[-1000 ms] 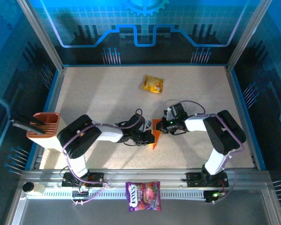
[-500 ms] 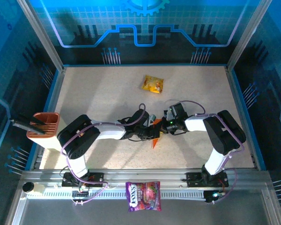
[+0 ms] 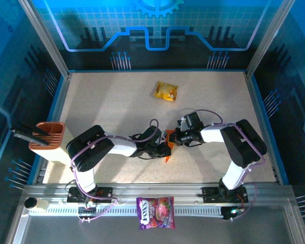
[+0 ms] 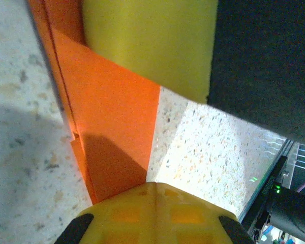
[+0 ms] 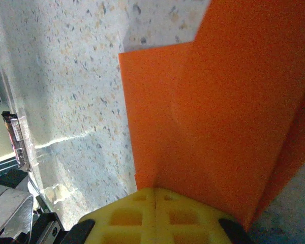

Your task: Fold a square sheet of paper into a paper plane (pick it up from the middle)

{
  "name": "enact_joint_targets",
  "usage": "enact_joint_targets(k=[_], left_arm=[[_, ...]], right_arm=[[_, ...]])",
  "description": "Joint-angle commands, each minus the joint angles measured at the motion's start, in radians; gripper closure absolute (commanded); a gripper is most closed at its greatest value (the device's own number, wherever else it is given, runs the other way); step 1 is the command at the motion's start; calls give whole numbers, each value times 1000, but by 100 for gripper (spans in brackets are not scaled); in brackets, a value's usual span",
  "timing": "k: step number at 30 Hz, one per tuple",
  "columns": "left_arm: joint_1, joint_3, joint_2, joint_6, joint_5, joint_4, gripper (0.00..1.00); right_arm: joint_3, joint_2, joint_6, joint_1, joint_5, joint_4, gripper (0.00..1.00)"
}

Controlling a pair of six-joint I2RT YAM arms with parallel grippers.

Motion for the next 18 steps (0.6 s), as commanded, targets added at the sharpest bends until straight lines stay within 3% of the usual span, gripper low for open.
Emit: enact_joint_targets(k=[1, 10, 18], left_arm=[[-50, -70, -23, -14, 25, -116, 94], [-124, -116, -84, -5, -12, -197, 93], [-151, -225, -184, -40, -25, -157, 93]], right_arm=[[-37, 58, -25, -9, 101, -135, 94], [-35, 66, -30, -10, 103, -137, 94], [-35, 62, -30, -10, 101, -135, 94]])
